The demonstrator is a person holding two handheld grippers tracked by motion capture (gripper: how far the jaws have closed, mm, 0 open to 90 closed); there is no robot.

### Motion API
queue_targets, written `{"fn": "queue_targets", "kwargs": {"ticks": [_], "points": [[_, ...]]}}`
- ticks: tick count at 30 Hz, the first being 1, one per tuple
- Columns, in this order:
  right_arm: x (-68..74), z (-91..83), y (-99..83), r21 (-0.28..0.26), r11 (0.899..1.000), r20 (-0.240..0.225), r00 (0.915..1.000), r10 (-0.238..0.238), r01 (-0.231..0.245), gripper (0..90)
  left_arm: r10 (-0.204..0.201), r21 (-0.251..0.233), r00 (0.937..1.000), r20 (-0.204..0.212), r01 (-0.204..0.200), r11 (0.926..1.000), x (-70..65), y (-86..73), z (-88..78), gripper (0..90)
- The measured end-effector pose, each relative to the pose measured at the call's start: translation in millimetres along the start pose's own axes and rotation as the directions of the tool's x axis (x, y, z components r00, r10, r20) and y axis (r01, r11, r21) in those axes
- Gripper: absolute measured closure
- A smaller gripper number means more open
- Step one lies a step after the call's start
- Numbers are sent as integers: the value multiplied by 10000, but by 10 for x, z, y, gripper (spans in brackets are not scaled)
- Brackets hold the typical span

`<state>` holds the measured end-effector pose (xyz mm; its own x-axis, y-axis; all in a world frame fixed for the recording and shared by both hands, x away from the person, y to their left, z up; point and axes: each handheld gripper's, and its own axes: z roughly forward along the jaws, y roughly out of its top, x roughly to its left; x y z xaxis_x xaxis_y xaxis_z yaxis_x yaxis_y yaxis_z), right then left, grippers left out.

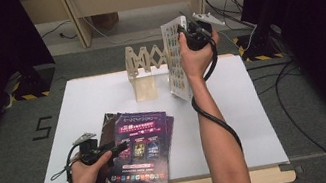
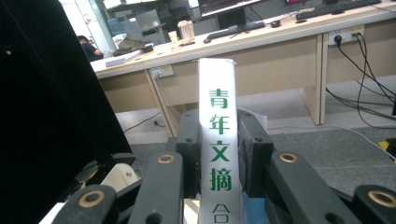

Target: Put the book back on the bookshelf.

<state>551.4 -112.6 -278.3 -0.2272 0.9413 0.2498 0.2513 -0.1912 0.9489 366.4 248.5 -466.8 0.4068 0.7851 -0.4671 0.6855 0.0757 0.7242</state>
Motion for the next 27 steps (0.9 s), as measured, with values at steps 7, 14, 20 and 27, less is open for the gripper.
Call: {"fn": "queue_targets", "kwargs": {"ticks": [7, 14, 20, 27], "points": [[97, -152, -158, -79, 9966, 4, 9966, -821, 821, 736, 76, 81, 10000, 39, -77, 9999, -17, -15, 12, 329], [98, -367, -253, -213, 9928, -57, 9930, -1178, 1176, 730, 4, 39, 10000, 32, -5, 10000, -7, -14, 8, 329], [62, -592, -368, -176, 9918, -256, 9916, -1266, 1262, 727, -18, 82, 10000, 24, 17, 10000, -8, -13, 4, 329], [56, -825, -468, -62, 9890, -446, 9880, -1481, 1480, 714, 7, 38, 10000, 63, -7, 10000, -27, -10, -6, 329]]}}
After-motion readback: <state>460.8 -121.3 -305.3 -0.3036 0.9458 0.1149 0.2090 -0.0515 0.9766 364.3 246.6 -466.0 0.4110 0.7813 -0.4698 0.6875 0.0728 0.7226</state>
